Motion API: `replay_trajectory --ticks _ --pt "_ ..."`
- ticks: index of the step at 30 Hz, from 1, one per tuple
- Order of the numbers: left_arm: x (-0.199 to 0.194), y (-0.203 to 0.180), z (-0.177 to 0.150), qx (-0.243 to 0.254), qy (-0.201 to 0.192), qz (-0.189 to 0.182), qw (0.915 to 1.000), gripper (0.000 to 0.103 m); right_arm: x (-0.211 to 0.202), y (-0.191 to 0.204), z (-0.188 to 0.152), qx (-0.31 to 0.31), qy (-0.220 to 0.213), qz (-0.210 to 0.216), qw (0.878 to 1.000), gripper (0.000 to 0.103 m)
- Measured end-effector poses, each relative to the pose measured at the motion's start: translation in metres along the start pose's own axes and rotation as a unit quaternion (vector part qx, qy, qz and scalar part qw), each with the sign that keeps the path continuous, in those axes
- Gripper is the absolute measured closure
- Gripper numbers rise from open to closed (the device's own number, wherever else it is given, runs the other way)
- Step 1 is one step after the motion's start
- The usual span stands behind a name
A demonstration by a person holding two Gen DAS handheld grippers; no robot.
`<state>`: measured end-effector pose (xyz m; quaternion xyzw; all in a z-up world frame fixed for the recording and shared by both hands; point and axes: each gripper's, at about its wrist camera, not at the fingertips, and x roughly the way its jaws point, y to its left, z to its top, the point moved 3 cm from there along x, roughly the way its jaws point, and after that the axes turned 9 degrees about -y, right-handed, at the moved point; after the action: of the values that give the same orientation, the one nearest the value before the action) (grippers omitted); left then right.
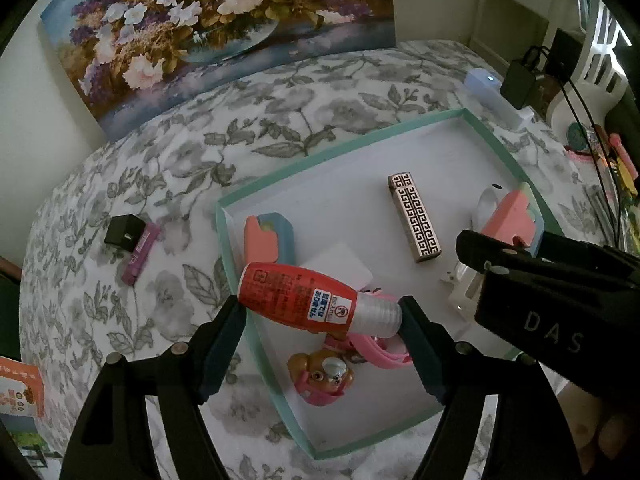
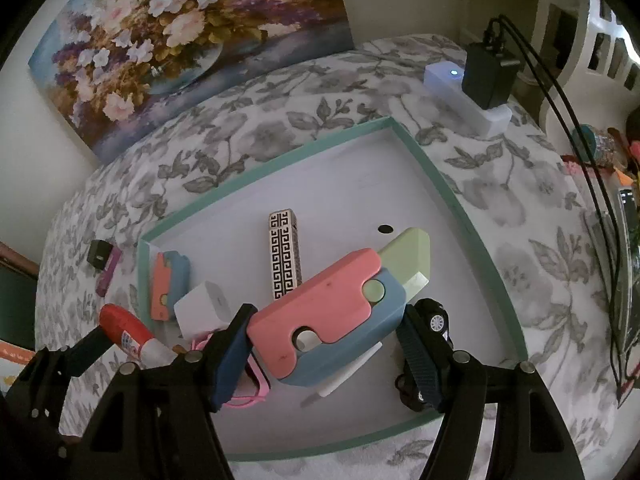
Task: Organize rigid objects
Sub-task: 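Carry the glue bottle and block over the tray with both tools, then lower the glue bottle and block into the tray and open both tools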
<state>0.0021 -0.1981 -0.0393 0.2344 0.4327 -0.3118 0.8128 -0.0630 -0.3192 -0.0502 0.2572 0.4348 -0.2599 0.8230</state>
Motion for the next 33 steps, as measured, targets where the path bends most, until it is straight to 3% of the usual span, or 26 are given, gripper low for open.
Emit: replay_trajectory --ticks 18,21,24,27,33 --pt "0.004 0.002 -0.001 0.001 0.008 0.007 0.9999 0.024 0.003 0.001 -0.002 -0.003 0.008 -0.002 1.0 0.029" --pt "0.006 0.007 -0.002 -0.01 0.015 0.012 0.9998 0.023 0.004 0.002 -0.002 -0.003 0.009 -0.002 1.0 0.029" --pt "0.007 0.014 -0.003 -0.023 0.02 0.013 0.9995 0.012 0.005 0.002 -0.002 -0.005 0.013 -0.002 1.0 0.027" --pt "0.008 0.02 -0.003 -0.034 0.022 0.016 0.9991 0.012 0.006 0.002 -0.003 -0.009 0.013 -0.006 1.0 0.019" --pt "0.01 0.035 -0.004 -0.06 0.029 0.026 0.9974 0.012 0.008 0.001 -0.004 -0.011 0.015 -0.015 1.0 0.018"
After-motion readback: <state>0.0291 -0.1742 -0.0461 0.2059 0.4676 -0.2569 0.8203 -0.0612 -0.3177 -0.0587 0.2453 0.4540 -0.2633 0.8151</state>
